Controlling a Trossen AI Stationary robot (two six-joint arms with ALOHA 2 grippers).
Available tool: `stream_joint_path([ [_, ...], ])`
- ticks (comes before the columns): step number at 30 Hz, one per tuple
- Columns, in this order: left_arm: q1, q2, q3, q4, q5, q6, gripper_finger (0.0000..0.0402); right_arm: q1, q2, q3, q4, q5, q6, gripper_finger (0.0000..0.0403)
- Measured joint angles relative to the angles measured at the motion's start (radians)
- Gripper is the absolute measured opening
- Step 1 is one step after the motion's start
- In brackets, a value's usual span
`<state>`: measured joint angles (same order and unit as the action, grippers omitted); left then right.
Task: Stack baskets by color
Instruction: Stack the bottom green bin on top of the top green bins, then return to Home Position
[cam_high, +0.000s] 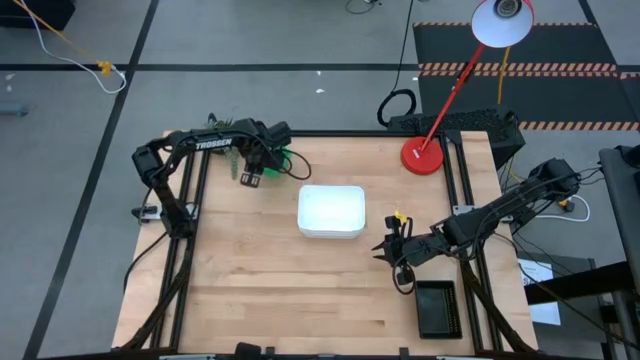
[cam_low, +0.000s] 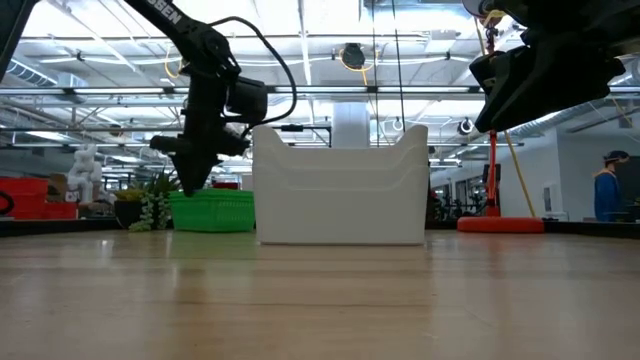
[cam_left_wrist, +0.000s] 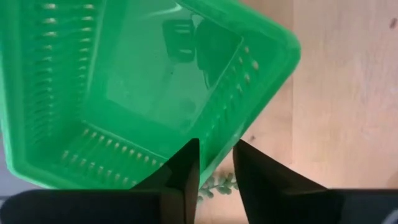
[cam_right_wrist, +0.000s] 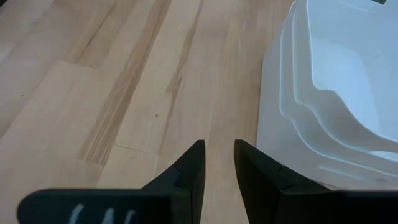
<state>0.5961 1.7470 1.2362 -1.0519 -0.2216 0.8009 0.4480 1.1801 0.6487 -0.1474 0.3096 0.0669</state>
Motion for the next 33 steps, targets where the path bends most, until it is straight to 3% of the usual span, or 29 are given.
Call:
stream_joint_path([
  [14, -0.014, 0.000, 0.000, -0.001, 0.014, -0.169, 0.0013, 0.000, 0.000, 0.000, 0.004, 0.001, 0.000, 0.0077],
  [25, -0.080, 0.000, 0.000, 0.001, 0.011, -0.246, 0.0063, 0.000, 0.000, 0.000, 0.008, 0.001, 0.002, 0.0077],
  [33, -0.080, -0.008, 0.000, 0.002, 0.007, -0.308, 0.0067, 0.000, 0.000, 0.000, 0.010, 0.001, 0.005, 0.0077],
])
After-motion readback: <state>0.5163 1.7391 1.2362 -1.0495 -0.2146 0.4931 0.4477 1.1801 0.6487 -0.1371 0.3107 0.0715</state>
